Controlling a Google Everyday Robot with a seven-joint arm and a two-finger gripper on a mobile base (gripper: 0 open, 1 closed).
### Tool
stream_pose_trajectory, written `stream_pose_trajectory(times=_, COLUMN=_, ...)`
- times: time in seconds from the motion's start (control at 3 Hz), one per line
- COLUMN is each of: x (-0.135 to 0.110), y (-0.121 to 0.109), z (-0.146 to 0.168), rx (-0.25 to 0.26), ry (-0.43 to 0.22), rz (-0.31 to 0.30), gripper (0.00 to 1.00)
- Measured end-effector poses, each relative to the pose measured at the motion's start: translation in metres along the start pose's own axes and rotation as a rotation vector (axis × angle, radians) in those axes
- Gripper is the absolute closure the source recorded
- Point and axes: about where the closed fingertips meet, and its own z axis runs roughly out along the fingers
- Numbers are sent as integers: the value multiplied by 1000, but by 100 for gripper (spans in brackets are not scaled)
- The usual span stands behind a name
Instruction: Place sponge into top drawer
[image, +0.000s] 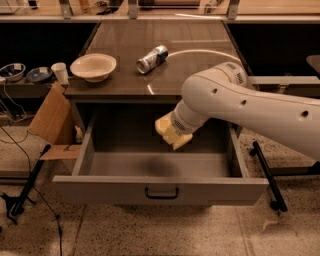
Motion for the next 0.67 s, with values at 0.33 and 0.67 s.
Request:
stream_pose_trajectory(times=0.33, x=11, y=-2, z=19, rx=5, ry=48, rz=10, gripper=100)
stream_pose_trajectory(times=0.67, x=18, y=-9, z=37, rx=24, ry=86, rz=31, gripper=100)
